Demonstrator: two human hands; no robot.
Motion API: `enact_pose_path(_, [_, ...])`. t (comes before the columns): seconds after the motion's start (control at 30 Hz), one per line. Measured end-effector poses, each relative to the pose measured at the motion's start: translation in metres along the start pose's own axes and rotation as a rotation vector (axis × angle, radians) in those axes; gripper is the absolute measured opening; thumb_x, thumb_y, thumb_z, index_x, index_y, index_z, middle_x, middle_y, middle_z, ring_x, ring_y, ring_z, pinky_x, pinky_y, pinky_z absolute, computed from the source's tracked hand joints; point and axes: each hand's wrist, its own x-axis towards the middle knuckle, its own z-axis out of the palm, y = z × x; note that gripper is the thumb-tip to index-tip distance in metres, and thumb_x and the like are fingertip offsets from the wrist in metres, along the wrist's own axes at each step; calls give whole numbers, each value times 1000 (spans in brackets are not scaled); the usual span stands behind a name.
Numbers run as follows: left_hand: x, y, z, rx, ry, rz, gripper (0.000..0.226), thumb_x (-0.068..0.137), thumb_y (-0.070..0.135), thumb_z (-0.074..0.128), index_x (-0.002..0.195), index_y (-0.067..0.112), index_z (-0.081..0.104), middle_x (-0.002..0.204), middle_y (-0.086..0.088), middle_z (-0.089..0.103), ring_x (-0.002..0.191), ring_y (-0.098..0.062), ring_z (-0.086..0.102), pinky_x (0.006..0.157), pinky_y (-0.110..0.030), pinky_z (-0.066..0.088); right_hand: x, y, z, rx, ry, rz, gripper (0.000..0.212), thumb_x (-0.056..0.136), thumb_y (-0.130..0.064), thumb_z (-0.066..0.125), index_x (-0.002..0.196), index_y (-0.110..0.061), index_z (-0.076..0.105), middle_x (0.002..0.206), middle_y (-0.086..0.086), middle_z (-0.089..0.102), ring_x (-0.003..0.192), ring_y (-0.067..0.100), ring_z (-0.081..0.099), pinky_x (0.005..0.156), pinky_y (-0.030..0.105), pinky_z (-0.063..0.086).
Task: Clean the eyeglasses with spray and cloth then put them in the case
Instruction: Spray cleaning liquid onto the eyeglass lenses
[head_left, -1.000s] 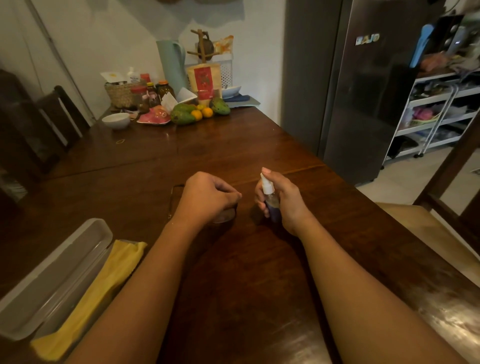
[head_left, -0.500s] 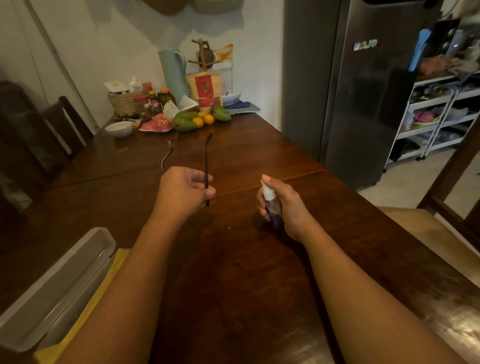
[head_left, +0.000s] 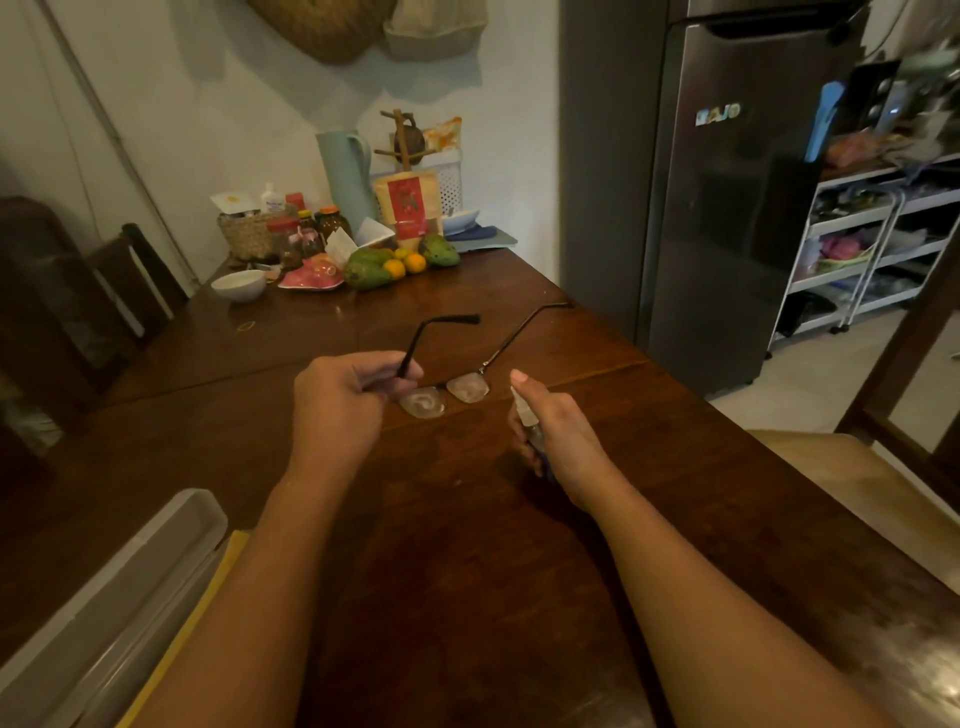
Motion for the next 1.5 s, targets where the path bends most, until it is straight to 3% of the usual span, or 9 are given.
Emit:
enact_pose_path(0.27, [-5, -3, 6, -93, -40, 198, 56, 79, -23, 59, 76, 31, 75, 77, 26, 75, 89, -3, 72, 80, -20, 58, 1, -7, -4, 89, 280, 43, 57, 95, -60, 46, 57, -18, 53, 48, -7, 47, 38, 6, 40, 37, 19, 32])
enact_pose_path(0.4, [-7, 1, 9, -157, -40, 283, 46, 77, -28, 59, 79, 15, 75, 76, 26, 75, 81, 4, 72, 73, -9, 52, -1, -10, -5, 137, 312, 36, 54, 97, -50, 46, 55, -16, 48, 47, -3, 42, 36, 10, 35, 39, 20, 26])
enact_pose_path(0.53, [-10, 5, 13, -209, -51, 281, 45, 75, -31, 55, 84, 8, 76, 73, 25, 75, 76, 5, 71, 71, -9, 53, -2, -12, -5, 140, 314, 15, 51, 97, -42, 44, 55, -14, 45, 47, -2, 38, 35, 11, 31, 39, 20, 23])
enact_pose_path(0.7, [-12, 8, 13, -223, -64, 299, 49, 73, -34, 53, 86, 7, 75, 71, 26, 74, 73, 6, 70, 69, -8, 51, -1, -11, -4, 91, 314, 16, 46, 78, -50, 42, 41, -23, 42, 44, -5, 39, 35, 11, 30, 38, 19, 22])
enact_pose_path(0.8, [-13, 7, 12, -259, -71, 283, 59, 69, -39, 43, 94, 4, 74, 70, 18, 76, 77, 2, 72, 71, -10, 54, 1, -9, -2, 79, 312, -10, 45, 73, -54, 41, 39, -24, 42, 44, -8, 37, 35, 10, 28, 40, 21, 22])
enact_pose_path(1.0, [-15, 8, 11, -259, -71, 282, 48, 70, -39, 43, 95, -12, 73, 89, -5, 73, 76, 3, 72, 71, -9, 53, 2, -7, -6, 184, 369, 66, 50, 78, -53, 43, 38, -22, 46, 42, -7, 40, 35, 11, 32, 40, 23, 24])
enact_pose_path(1.17, [-13, 6, 14, -270, -50, 254, 43, 72, -39, 45, 94, -15, 73, 84, -3, 73, 73, 4, 71, 70, -9, 52, -4, -8, -7, 200, 213, 31, 56, 93, -53, 43, 46, -22, 48, 45, -2, 39, 36, 13, 31, 43, 24, 24])
enact_pose_path(1.3, [-12, 0, 15, -293, -55, 246, 47, 71, -39, 44, 94, -11, 74, 69, 12, 76, 74, 0, 72, 71, -12, 54, -6, -10, 0, 112, 89, 8, 59, 101, -43, 42, 48, -18, 43, 45, 0, 36, 35, 13, 29, 42, 23, 23])
enact_pose_path(1.5, [-13, -7, 22, -290, -68, 294, 46, 71, -40, 43, 96, -14, 72, 93, -22, 74, 80, -12, 74, 75, -20, 57, -9, -14, 11, 132, 0, 49, 54, 89, -54, 40, 45, -22, 44, 45, -1, 36, 36, 14, 29, 42, 21, 23])
